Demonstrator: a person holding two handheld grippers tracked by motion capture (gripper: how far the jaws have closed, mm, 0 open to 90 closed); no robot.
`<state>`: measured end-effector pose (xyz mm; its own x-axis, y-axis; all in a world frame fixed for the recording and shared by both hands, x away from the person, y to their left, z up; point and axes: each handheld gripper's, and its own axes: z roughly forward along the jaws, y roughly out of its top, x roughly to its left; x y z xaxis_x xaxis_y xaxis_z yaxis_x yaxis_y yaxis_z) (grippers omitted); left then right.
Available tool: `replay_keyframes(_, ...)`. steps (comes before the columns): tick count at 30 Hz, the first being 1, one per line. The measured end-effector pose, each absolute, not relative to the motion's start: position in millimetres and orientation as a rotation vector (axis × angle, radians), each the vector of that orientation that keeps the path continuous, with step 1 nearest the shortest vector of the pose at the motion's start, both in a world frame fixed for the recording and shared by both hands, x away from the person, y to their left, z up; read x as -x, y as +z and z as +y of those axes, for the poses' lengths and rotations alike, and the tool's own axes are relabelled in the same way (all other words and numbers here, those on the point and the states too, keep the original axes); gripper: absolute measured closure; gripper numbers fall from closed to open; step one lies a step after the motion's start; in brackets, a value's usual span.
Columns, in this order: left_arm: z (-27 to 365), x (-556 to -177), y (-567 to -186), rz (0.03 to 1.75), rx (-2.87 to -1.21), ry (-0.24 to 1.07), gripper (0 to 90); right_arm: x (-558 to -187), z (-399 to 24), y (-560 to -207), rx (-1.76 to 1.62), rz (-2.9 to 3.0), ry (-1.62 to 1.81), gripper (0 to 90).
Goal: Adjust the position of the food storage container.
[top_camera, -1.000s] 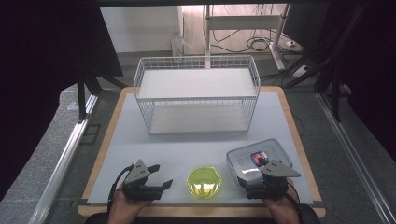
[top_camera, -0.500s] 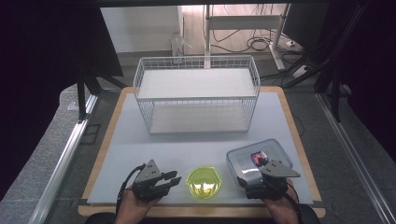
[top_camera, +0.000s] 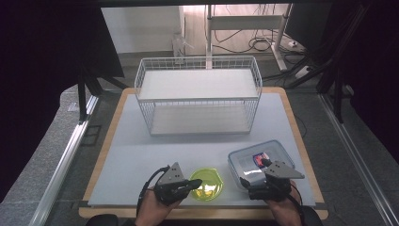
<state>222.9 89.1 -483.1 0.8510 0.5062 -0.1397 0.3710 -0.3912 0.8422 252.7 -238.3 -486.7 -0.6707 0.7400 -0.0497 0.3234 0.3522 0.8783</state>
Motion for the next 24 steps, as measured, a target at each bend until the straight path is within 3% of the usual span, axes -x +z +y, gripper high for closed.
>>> replay_keyframes(14,41.3,-209.9,-486.3,0.551,-2.078,0.091,89.7,-253.0,-236.9,-487.8,-0.923,2.186,1.266,0.7)
replay_keyframes(24,38.7,-213.0,-495.7,0.584,-2.08,0.04,89.8,-253.2,-236.2,-489.1,-0.92,2.196,1.263,0.8)
